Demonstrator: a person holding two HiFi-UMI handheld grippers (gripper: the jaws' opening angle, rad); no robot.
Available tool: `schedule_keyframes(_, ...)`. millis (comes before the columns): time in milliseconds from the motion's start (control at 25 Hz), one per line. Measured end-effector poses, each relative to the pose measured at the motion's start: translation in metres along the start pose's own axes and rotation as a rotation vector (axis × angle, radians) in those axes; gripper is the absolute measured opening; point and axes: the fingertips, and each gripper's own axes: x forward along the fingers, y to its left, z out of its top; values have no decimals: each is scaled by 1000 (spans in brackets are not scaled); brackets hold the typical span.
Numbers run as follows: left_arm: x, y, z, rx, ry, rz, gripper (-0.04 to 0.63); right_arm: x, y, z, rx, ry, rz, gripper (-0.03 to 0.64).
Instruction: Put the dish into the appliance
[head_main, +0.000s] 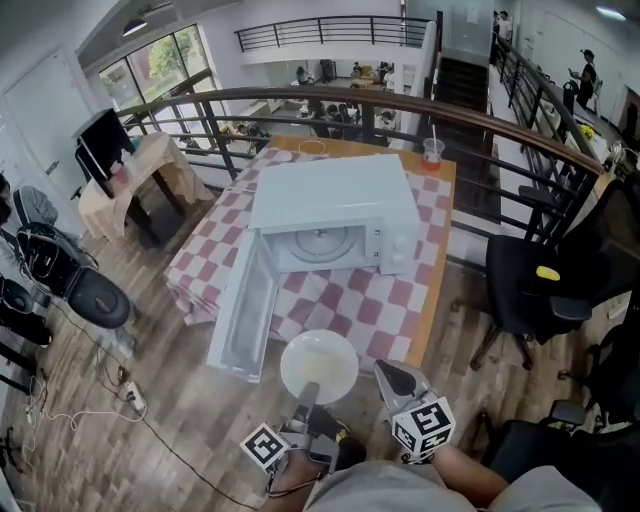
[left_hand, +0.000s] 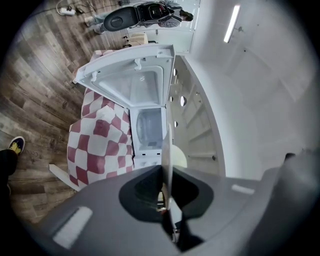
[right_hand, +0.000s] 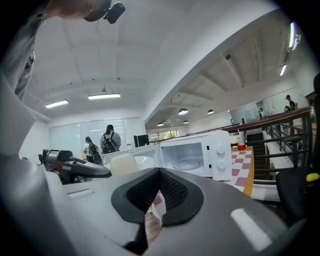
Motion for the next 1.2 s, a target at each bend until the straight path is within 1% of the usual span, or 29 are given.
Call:
schedule_keyframes(480,40,6,57,4,33,6,25,62,1,11,0,6,-33,-2)
schedule_keyframes(840,65,9,81,-4,85,-2,25,100,3,11,8,10,-61,-2)
schedule_keyframes(1000,72,10,86,-3,114,-9,25,112,5,13,-3,13,-71,-2)
schedule_keyframes(1200,82,10,90,-16,127,-2,25,118,1,16,-4,22,-93,-2)
